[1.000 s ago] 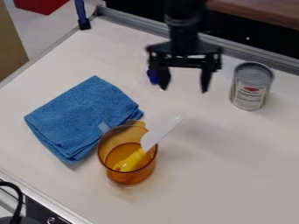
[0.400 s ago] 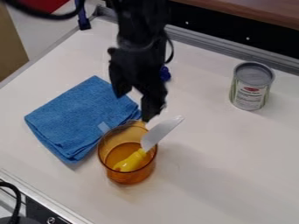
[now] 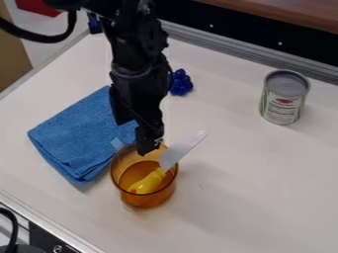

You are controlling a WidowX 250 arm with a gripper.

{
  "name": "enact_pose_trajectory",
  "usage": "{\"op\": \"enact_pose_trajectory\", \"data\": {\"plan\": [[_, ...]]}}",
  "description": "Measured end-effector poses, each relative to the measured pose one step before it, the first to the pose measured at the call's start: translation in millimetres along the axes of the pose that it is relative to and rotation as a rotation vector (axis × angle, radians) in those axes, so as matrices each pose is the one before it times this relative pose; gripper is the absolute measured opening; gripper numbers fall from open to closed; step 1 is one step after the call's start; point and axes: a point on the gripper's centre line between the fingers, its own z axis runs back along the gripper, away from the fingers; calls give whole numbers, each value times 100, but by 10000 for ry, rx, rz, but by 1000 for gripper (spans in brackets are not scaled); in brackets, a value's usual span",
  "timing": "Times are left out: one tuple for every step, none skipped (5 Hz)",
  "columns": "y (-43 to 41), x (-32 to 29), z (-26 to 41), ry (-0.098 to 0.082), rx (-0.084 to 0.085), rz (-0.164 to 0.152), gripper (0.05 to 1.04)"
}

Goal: Put the knife in the lower right side of the table

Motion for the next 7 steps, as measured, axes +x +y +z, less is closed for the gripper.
{"op": "enact_pose_trajectory", "data": {"plan": [[-402, -450, -1090, 351, -255, -271, 998], [-975, -714, -633, 94, -336, -376, 998], [-564, 305, -145, -90, 31, -21, 948], [-183, 140, -563, -85, 125, 19, 804], [49, 226, -71, -200, 45, 88, 815], [103, -141, -289, 26, -28, 19, 827], [111, -131, -523, 25, -65, 112, 797]]}}
